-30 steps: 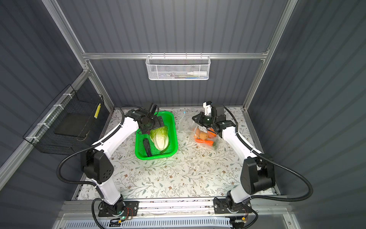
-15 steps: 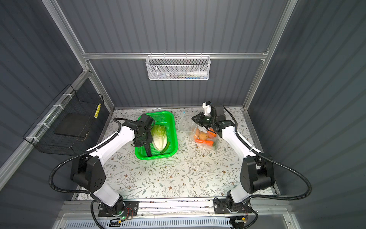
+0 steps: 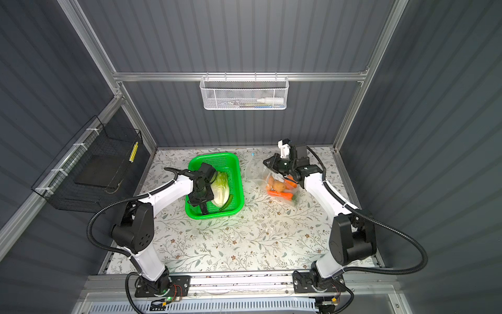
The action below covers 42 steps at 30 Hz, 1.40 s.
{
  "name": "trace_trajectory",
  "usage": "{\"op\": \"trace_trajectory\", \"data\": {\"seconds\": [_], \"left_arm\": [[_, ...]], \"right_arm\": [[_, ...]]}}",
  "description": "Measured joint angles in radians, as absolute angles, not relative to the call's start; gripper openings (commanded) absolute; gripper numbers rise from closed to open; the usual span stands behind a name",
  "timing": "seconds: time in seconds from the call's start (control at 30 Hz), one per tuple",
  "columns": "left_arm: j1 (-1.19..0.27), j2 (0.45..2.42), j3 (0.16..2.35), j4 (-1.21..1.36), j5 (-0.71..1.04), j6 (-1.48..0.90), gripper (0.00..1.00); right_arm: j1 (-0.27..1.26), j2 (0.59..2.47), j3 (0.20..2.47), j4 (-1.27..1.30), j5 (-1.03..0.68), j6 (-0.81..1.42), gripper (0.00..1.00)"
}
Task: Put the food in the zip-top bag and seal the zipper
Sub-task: 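Close the left gripper on the dark eggplant and lift it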
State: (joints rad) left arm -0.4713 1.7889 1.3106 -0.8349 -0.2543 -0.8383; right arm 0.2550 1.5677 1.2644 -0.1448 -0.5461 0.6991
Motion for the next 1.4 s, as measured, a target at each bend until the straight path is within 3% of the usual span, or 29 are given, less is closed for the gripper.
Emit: {"op": "trace_trajectory", "data": {"seconds": [0.43, 0.8, 1.4], "left_arm": [[-0.469, 1.874, 1.262, -0.769, -0.278, -0.825, 0.55], [-0.469, 1.893, 1.263, -0.735, -0.292, -0.796, 0.30], [-0.469, 1.720, 1.413, -0.788, -0.359, -0.797, 0.27]], "right_arm": [[0.248, 1.568, 1.278, -0.166, -0.546, 0.695, 0.00], [0.248, 1.568, 1.278, -0.168, -0.546, 0.696, 0.00], [0.248, 1.568, 1.277, -0.166, -0.546, 0.699, 0.00]]}}
